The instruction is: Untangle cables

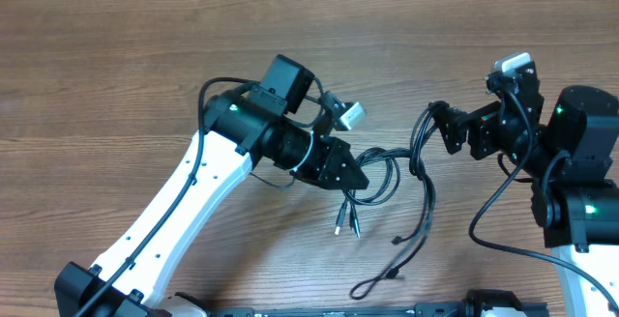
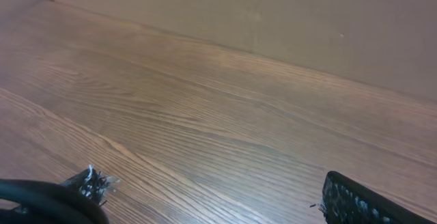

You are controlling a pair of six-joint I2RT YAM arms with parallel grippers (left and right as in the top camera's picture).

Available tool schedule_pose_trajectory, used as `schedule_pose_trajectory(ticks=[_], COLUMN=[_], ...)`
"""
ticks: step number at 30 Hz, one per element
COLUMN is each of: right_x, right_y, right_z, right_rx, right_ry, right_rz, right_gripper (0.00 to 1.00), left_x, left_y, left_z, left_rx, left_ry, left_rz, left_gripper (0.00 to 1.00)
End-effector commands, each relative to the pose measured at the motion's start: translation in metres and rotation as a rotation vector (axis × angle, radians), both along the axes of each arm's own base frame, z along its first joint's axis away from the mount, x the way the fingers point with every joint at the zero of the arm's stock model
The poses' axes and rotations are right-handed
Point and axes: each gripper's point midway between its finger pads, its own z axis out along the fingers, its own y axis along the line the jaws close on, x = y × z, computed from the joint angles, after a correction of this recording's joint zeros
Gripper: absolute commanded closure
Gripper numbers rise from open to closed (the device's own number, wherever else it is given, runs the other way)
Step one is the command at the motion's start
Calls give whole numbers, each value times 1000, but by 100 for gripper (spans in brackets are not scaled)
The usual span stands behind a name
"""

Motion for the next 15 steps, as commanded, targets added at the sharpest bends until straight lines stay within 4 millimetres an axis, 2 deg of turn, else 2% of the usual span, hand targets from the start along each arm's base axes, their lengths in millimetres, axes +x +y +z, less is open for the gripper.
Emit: schedule_pose_trajectory(ticks=[1,5,9,15], right_x=[8,10,12,12], right_y=[-21,-34,-56,-68], right_z=[4,3,0,-1], right_rx=[-41,-48,-72,-105], right_ry=[-15,-4,8,10], right_rz=[-123,-205,-337,-401], right_gripper=[0,0,0,0], left_x=[0,2,11,24], left_y=[8,10,20,32], left_z=[8,4,-7,-8], left_rx=[-45,-24,46,55], left_ry=[-54,-72,-87,-83], left_rz=[-39,-36,1,53], left_gripper=[96,96,96,96])
